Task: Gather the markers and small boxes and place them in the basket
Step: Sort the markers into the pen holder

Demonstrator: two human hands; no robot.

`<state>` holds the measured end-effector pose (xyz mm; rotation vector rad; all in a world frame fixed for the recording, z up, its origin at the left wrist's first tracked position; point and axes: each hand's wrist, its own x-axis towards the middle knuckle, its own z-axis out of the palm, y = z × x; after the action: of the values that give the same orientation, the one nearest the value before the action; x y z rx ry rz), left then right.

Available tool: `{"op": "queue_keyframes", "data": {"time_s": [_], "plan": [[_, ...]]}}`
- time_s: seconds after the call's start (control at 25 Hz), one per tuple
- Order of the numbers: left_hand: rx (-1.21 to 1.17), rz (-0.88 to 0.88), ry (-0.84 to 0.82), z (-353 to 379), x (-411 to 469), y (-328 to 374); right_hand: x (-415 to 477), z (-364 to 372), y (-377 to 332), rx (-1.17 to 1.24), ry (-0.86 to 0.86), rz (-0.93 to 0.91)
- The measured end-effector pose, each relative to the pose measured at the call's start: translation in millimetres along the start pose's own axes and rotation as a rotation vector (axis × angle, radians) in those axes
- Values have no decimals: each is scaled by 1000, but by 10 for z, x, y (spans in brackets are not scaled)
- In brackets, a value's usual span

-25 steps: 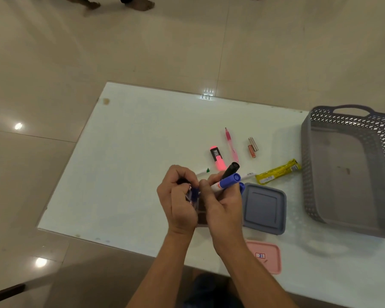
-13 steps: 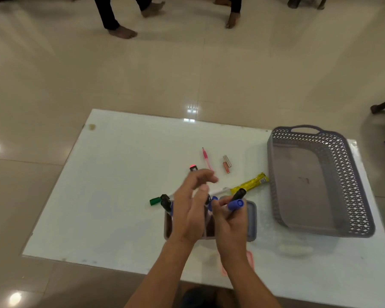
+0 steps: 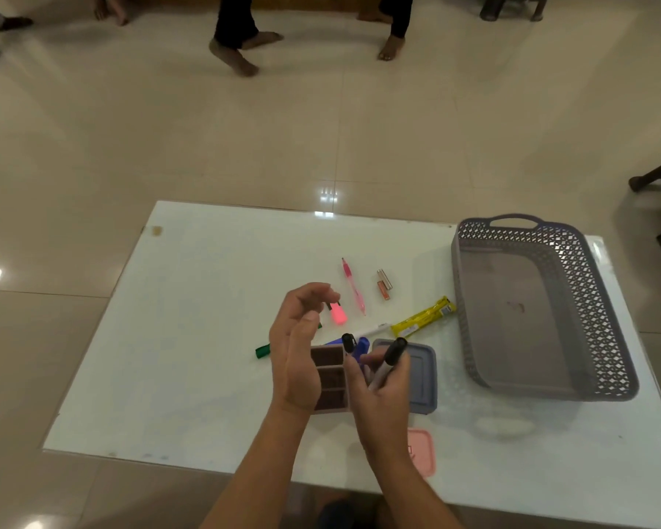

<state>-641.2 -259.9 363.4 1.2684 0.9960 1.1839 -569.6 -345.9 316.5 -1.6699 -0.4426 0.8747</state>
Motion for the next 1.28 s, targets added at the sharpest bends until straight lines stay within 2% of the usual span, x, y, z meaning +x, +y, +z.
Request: {"op": "queue_keyframes", "data": {"time_s": [0.04, 0.16, 0.24, 0.4, 0.48, 0.6, 0.76, 0.88, 1.0, 1.12, 1.2, 1.28], "plan": [[-4, 3, 27, -35, 9, 8, -26, -29, -47, 6, 6, -7], [15, -2, 62, -142, 8, 42, -112, -90, -284, 220, -5, -61], [85, -8, 25, -196, 5, 106, -126, -50, -470, 213, -67, -132], [269, 74, -163, -330, 55, 260, 57, 125, -707, -272, -304, -450], [368, 71, -236, -434, 98, 316, 212, 168, -741, -407, -433, -585], [414, 38, -249, -641, 148, 356, 354, 207, -794, -591, -503, -724], [234, -20, -46, -837, 156, 326, 298, 274, -759, -741, -611, -663], [218, -27, 3, -783, 161, 266, 238, 317, -587, -864, -697, -527], [187, -16, 22, -672, 297, 220, 264, 375, -483, -945, -706, -453], [183, -8, 66, -540, 504, 231, 282, 328, -589, -948, -639, -501], [195, -33, 94, -446, 658, 232, 366, 220, -772, -827, -524, -568], [267, -113, 122, -400, 845, 165, 674, 105, -950, -671, -327, -558]]}}
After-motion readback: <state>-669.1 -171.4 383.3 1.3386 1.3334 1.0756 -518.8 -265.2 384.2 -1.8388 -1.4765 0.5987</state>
